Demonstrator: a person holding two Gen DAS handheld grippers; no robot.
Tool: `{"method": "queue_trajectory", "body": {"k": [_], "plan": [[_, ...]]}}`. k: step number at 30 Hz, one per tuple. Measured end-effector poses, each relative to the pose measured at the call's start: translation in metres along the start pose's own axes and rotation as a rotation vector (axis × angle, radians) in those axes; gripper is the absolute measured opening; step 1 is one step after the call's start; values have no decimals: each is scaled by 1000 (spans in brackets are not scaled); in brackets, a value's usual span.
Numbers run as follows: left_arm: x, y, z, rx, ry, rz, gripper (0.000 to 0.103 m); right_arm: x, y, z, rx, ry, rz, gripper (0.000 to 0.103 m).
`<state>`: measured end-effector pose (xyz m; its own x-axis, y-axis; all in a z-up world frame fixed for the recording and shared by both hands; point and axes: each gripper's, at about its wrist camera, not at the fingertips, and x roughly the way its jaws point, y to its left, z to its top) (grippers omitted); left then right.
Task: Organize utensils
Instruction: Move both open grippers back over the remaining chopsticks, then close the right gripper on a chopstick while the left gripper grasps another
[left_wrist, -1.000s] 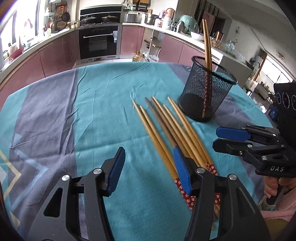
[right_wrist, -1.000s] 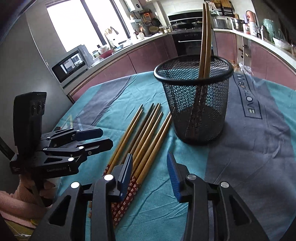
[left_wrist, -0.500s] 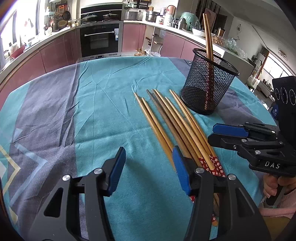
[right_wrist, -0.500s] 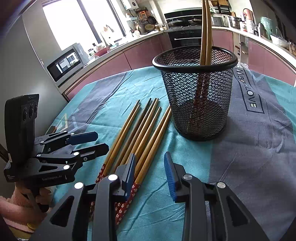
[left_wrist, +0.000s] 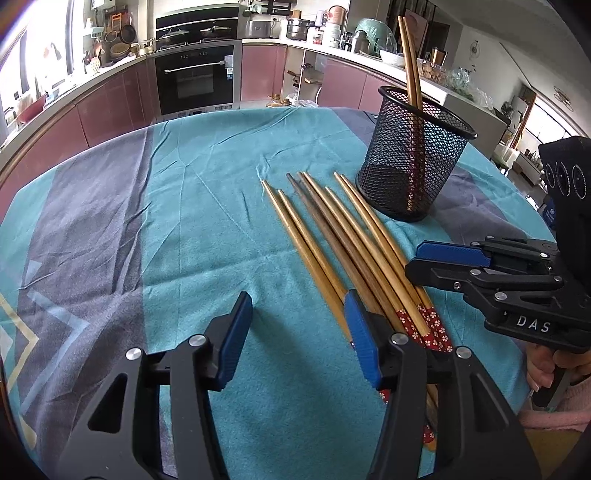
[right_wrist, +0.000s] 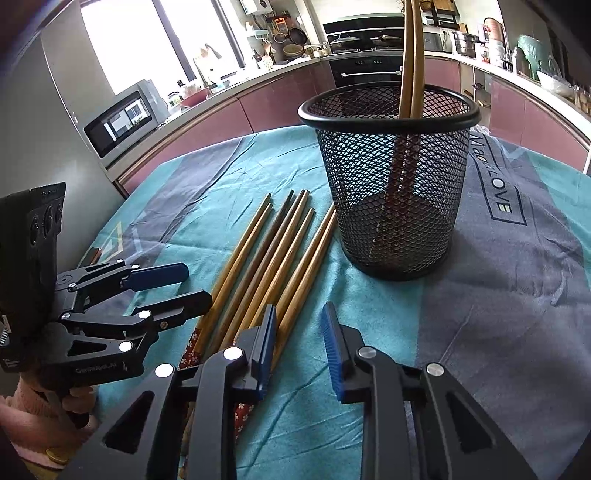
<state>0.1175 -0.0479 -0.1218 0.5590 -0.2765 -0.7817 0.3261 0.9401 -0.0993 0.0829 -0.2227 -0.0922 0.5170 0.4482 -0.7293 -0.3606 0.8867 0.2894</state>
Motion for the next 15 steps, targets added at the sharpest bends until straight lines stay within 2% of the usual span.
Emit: {"method": "queue_trajectory", "body": {"k": [5,10,15], "plan": [[2,-5,3,25,7,5,46,1,2,1,-10,4,-17,23],[5,-4,3,37,26,13,34,1,4,1,-28,17,-49,22],[5,-1,3,35,25,16,32,2,5,2,-37,26,-63,22]]}}
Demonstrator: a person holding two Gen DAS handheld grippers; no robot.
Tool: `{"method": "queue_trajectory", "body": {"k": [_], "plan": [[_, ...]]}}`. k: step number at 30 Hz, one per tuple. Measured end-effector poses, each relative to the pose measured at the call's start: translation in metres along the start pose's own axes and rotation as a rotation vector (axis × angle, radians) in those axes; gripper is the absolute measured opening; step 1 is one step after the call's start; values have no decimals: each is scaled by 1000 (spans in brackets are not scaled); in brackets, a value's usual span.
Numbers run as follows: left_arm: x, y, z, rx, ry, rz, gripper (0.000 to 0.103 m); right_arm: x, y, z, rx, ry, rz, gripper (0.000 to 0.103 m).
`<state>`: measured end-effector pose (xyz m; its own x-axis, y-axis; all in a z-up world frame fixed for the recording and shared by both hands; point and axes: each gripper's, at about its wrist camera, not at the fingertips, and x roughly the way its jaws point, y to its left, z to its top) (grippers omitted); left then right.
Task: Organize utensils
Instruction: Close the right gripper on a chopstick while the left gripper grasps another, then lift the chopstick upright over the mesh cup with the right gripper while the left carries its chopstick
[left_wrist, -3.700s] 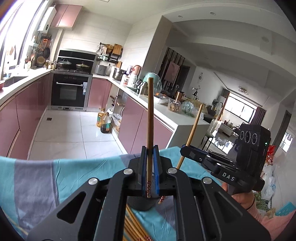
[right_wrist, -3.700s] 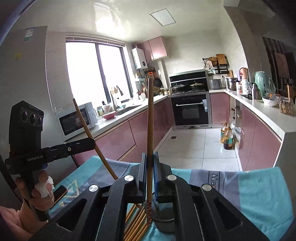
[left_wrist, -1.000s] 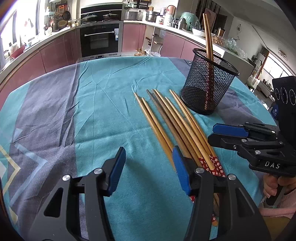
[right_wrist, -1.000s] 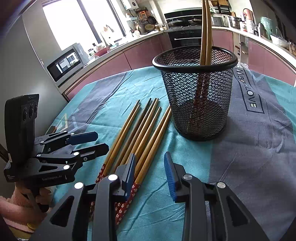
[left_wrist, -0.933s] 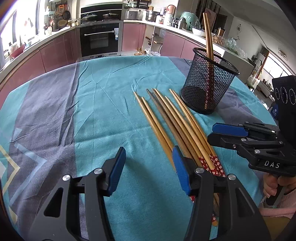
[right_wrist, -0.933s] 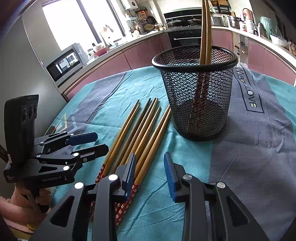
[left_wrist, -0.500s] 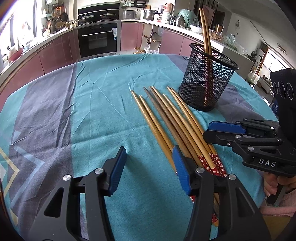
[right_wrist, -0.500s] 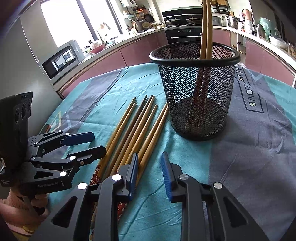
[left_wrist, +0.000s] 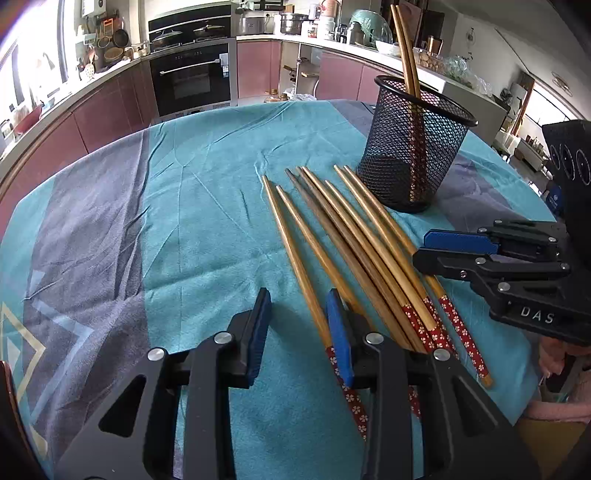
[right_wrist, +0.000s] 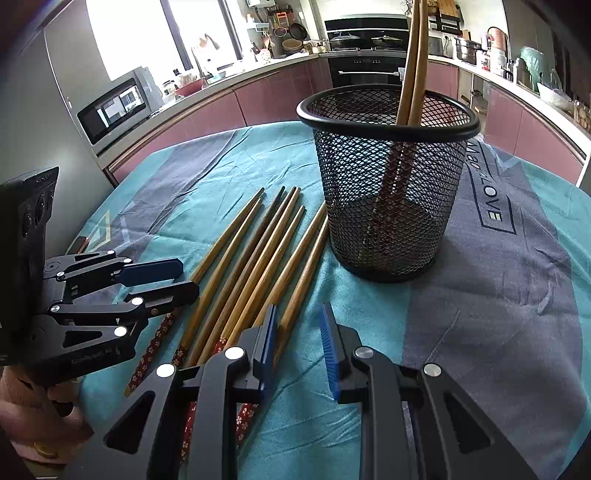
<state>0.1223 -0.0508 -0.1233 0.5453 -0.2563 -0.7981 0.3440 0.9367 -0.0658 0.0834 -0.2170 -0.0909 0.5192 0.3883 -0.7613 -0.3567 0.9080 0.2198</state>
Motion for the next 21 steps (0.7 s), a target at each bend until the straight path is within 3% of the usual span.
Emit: {"method": "queue_trajectory", "body": {"k": [12,14,16,21], "plan": [[10,-2,12,3,1,8,33,12,5,12,-11,-14,-48,21],[13,-1,16,0,0,19,28,13,3,13,4,-17,-48,16],[15,0,19,-5,0,30,17,13,-2,13,34,-22,-26,11],[16,2,20,-45,-5,20,9,11,-12,12,98,-30,19,7]]}}
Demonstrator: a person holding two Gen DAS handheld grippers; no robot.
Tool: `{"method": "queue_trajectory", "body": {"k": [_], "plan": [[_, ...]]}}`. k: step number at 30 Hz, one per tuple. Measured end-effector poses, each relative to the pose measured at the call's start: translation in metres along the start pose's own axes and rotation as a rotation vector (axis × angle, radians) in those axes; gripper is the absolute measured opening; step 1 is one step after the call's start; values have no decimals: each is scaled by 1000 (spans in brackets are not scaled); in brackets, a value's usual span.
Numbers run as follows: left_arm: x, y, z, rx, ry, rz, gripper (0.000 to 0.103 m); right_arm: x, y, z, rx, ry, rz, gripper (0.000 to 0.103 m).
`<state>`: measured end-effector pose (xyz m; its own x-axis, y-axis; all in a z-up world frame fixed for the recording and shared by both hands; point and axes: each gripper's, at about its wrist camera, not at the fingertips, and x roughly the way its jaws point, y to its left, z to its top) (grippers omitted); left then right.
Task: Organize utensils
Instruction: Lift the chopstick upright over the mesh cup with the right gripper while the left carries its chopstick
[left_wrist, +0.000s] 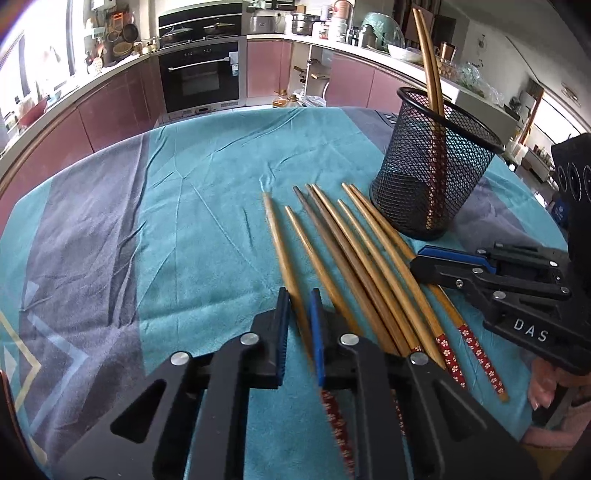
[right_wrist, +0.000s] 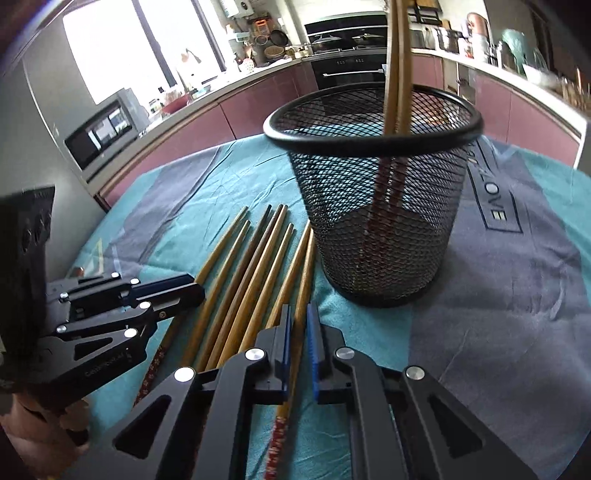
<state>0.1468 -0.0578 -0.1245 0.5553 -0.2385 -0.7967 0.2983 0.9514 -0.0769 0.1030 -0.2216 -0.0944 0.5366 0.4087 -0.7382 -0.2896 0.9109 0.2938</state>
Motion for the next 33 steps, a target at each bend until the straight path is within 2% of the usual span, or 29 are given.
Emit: {"method": "queue_trajectory", "body": {"k": [11,21,33], "plan": [[-17,10,-6,-46,-20,-43,8,-21,0,-3,-6,-22,61,6],[-60,12,4,-54,-97,-187,7,-63,6,3,-52,-110,143,6],[-113,-6,22,-5,-213,-293,7,-108,4,15,-55,-239,171,6]]}}
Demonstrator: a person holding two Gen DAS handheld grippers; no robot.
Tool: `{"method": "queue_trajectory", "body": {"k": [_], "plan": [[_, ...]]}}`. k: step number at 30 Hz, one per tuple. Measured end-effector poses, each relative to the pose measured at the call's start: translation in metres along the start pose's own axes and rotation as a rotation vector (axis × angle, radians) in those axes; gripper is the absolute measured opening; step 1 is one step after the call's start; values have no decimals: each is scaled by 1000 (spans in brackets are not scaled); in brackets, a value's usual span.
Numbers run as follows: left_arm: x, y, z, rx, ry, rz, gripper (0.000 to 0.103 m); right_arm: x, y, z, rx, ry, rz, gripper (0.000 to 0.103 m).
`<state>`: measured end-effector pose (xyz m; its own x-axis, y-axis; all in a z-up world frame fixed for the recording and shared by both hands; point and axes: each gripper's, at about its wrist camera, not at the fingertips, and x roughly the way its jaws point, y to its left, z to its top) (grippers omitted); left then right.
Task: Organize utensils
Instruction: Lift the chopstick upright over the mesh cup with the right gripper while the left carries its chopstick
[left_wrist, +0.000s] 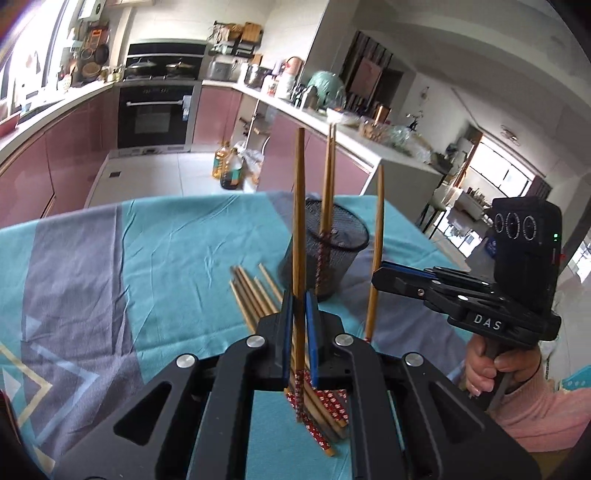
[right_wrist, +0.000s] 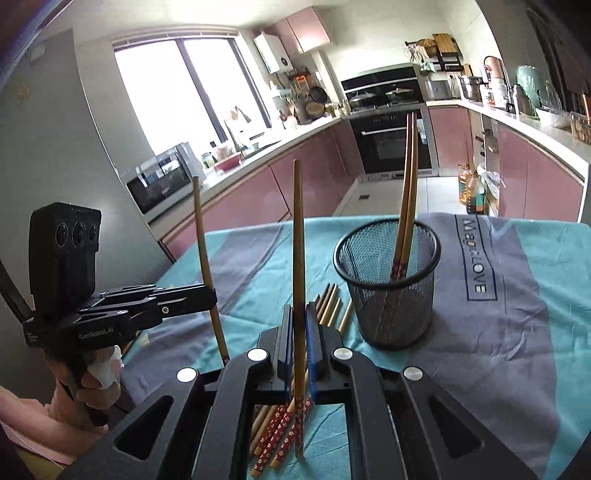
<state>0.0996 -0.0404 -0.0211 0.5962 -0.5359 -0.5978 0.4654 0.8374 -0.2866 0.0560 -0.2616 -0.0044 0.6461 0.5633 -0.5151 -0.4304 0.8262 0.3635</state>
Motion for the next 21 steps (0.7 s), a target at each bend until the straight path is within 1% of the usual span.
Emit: {"method": "queue_trajectory", "body": {"k": [6,10,21], "plan": [[-16,-9,15,10,-51,-31,7,-15,-3,12,-16,-51,-7,6],[-22,-15,25,23,-83,-34,7,-20,-6,23,-23,-81,-7,6],[-28,-37,70,69,-156,-35,7,-40,-14,59,-46,-177,-31,6]]}}
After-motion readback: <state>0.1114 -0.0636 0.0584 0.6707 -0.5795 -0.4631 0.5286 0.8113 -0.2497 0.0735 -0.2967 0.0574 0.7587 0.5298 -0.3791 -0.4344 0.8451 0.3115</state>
